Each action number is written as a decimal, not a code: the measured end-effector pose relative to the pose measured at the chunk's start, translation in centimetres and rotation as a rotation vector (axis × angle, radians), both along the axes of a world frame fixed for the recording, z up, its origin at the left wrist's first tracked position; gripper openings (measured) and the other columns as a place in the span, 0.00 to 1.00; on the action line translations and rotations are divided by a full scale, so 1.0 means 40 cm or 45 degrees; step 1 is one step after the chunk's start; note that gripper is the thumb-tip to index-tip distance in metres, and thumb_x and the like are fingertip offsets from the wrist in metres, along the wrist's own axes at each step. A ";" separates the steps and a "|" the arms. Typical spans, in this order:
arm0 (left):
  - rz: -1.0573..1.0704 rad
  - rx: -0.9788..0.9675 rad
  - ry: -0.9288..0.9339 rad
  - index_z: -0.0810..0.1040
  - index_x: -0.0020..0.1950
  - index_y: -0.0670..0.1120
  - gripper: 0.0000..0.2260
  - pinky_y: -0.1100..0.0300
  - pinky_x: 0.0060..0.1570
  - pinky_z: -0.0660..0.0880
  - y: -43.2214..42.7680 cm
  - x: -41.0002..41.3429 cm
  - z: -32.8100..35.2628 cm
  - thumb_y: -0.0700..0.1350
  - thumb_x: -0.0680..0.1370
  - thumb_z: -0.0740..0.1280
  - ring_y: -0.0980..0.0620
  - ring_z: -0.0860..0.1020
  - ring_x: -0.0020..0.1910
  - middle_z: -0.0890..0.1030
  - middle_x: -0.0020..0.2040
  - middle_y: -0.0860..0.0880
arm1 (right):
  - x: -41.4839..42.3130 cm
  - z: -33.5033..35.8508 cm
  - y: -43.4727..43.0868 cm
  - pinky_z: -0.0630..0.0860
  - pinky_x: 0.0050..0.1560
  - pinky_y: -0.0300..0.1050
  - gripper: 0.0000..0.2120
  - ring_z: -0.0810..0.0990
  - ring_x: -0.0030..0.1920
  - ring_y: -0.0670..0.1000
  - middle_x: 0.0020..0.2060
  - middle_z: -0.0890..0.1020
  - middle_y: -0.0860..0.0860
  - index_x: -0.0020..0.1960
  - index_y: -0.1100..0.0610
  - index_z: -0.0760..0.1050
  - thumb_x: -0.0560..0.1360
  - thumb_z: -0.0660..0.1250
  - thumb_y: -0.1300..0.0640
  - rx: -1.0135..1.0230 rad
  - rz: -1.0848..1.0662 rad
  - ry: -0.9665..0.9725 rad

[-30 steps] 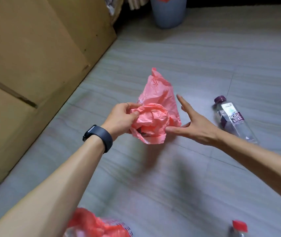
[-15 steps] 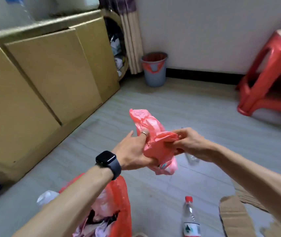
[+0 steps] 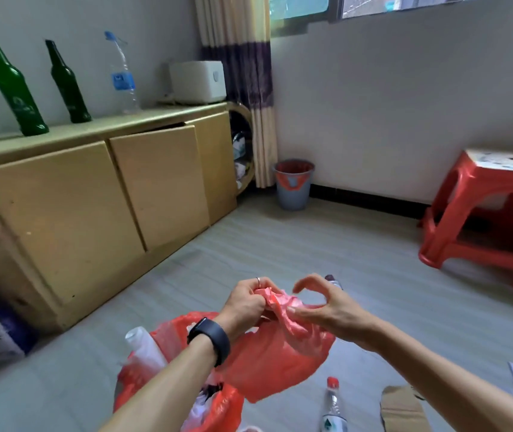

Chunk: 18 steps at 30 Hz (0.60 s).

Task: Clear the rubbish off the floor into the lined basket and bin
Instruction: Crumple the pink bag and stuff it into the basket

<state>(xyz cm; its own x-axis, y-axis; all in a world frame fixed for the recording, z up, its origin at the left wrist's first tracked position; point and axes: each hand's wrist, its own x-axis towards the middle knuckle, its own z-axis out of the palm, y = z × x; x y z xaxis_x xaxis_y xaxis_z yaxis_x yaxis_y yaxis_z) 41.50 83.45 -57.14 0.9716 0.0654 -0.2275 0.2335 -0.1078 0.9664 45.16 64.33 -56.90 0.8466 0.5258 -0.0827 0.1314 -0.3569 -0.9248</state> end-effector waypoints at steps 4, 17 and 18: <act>0.035 0.025 -0.034 0.79 0.38 0.45 0.18 0.59 0.34 0.73 0.025 -0.047 0.013 0.25 0.74 0.58 0.49 0.78 0.31 0.81 0.38 0.40 | -0.031 0.012 0.010 0.82 0.43 0.45 0.35 0.85 0.43 0.48 0.53 0.83 0.52 0.70 0.43 0.69 0.67 0.80 0.51 -0.031 0.080 0.179; -0.304 0.640 0.168 0.71 0.69 0.58 0.33 0.49 0.68 0.67 0.220 -0.195 0.029 0.66 0.66 0.73 0.54 0.75 0.64 0.79 0.63 0.56 | -0.074 -0.005 0.154 0.67 0.30 0.42 0.17 0.71 0.28 0.49 0.33 0.78 0.56 0.49 0.55 0.78 0.72 0.62 0.75 0.219 0.061 0.257; -0.230 0.960 0.213 0.71 0.67 0.62 0.34 0.52 0.67 0.67 0.240 -0.212 0.026 0.72 0.64 0.71 0.57 0.76 0.61 0.80 0.59 0.61 | -0.073 -0.007 0.170 0.66 0.30 0.43 0.19 0.71 0.28 0.50 0.33 0.77 0.57 0.48 0.54 0.78 0.71 0.61 0.76 0.231 0.023 0.239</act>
<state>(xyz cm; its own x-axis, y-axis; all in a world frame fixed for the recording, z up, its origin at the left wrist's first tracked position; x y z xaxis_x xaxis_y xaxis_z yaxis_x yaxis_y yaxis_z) 33.03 93.04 -56.11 0.9387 0.1043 -0.3287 0.2856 -0.7694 0.5714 42.24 71.12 -57.17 0.8158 0.5610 -0.1405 -0.0440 -0.1820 -0.9823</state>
